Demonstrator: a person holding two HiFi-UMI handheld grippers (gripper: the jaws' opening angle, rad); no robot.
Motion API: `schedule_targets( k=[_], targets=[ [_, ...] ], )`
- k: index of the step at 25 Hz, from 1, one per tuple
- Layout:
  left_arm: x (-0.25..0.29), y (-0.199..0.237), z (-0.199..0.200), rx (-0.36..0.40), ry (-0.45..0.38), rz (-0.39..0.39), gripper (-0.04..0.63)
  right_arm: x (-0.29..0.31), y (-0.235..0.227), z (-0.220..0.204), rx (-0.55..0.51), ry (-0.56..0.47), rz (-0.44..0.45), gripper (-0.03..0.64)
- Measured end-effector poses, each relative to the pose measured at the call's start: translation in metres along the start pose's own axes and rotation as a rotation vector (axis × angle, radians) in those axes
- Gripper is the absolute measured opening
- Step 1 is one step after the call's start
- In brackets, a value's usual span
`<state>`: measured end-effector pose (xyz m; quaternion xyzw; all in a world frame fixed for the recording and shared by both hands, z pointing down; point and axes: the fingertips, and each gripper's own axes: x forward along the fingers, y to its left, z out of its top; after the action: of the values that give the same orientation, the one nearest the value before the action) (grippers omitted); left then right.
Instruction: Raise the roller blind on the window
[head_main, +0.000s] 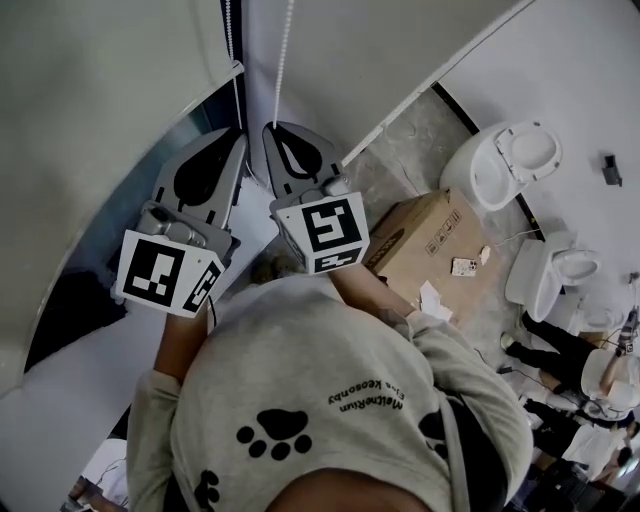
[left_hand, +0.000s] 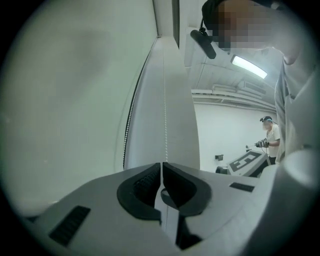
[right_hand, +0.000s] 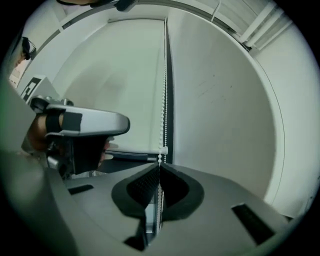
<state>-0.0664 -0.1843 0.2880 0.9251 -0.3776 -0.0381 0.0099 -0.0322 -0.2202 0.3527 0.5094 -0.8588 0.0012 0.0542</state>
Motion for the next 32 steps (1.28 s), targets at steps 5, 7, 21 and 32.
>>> schedule_targets(
  k=[5,7,21,32],
  targets=[
    [0.016,-0.015,0.030,0.018,-0.015,-0.088,0.130,-0.014,0.005,0.006,0.005,-0.021,0.016,0.011],
    [0.023,-0.021,0.042,0.028,-0.019,-0.116,0.130,-0.020,0.007,0.007,0.002,-0.026,0.024,0.012],
    [0.043,-0.037,0.084,0.064,0.042,-0.200,0.032,-0.032,0.020,0.007,-0.030,-0.052,0.097,0.012],
    [0.038,-0.031,0.060,0.108,0.023,-0.111,0.008,-0.029,0.011,-0.019,-0.044,-0.050,0.094,0.011]
  ],
)
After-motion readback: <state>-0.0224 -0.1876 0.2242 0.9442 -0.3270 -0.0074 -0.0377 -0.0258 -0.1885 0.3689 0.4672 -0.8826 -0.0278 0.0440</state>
